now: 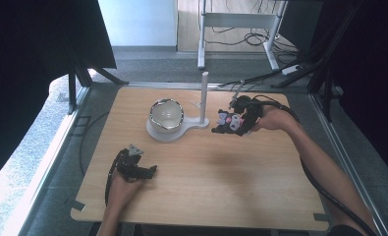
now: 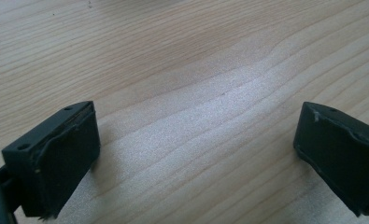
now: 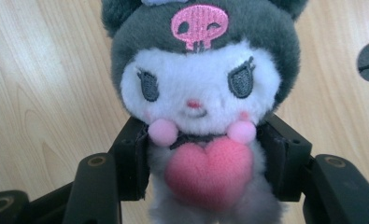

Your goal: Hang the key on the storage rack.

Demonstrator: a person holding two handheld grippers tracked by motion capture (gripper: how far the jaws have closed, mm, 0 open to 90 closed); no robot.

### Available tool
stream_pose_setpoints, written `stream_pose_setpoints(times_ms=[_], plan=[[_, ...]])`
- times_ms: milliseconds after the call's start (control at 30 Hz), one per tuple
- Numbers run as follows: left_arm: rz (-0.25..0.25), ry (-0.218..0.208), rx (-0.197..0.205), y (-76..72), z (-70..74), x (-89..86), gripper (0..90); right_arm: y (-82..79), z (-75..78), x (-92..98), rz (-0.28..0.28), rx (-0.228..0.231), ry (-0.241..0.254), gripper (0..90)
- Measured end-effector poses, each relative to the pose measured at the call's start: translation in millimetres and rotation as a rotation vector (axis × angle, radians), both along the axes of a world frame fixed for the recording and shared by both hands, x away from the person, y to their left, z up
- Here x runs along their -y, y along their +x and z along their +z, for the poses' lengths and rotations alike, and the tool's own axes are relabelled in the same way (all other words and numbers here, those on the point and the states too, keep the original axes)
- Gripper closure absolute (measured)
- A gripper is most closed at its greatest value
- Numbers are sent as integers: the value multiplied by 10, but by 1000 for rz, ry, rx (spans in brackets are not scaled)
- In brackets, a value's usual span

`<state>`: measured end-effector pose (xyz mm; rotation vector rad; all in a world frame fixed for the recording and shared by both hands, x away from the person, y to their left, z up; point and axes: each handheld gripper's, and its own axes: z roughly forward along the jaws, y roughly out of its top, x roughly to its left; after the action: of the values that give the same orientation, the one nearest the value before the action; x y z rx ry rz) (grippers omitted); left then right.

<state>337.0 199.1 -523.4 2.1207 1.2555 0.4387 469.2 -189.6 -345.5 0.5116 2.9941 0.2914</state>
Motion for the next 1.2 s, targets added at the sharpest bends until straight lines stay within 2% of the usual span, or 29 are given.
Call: stream_pose_setpoints(times_ms=[567, 733, 1033, 1200], plan=[[-2, 0, -4, 0, 3, -2, 4, 199, 329, 59, -48, 40, 32, 425], [-4, 2, -5, 0, 4, -4, 4, 263, 393, 73, -80, 48, 36, 425], [-2, 0, -6, -2, 4, -2, 4, 374, 542, 119, -117, 59, 73, 425], [-2, -1, -7, -1, 4, -2, 4, 429, 621, 120, -132, 71, 74, 425]])
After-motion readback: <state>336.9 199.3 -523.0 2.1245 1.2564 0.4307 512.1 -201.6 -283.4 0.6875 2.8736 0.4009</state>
